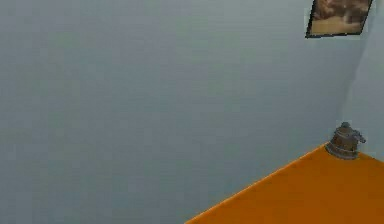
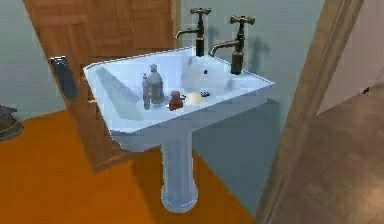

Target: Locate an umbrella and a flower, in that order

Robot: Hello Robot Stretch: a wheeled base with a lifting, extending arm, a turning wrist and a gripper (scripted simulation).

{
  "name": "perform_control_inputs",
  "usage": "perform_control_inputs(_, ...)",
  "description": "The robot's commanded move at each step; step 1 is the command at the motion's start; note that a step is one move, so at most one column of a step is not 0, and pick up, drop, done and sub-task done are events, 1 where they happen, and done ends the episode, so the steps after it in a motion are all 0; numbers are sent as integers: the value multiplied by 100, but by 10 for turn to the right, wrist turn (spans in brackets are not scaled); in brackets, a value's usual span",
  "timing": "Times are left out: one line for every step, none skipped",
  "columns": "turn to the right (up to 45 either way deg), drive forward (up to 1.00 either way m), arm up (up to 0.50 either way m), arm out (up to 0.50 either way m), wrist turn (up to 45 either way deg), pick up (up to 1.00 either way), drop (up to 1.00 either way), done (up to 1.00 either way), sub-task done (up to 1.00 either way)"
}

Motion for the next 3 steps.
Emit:
perform_control_inputs(0, 55, 0, 0, 0, 0, 0, 0, 0)
perform_control_inputs(450, 0, 0, 0, 0, 0, 0, 0, 0)
perform_control_inputs(120, 0, 0, 0, 0, 0, 0, 0, 0)
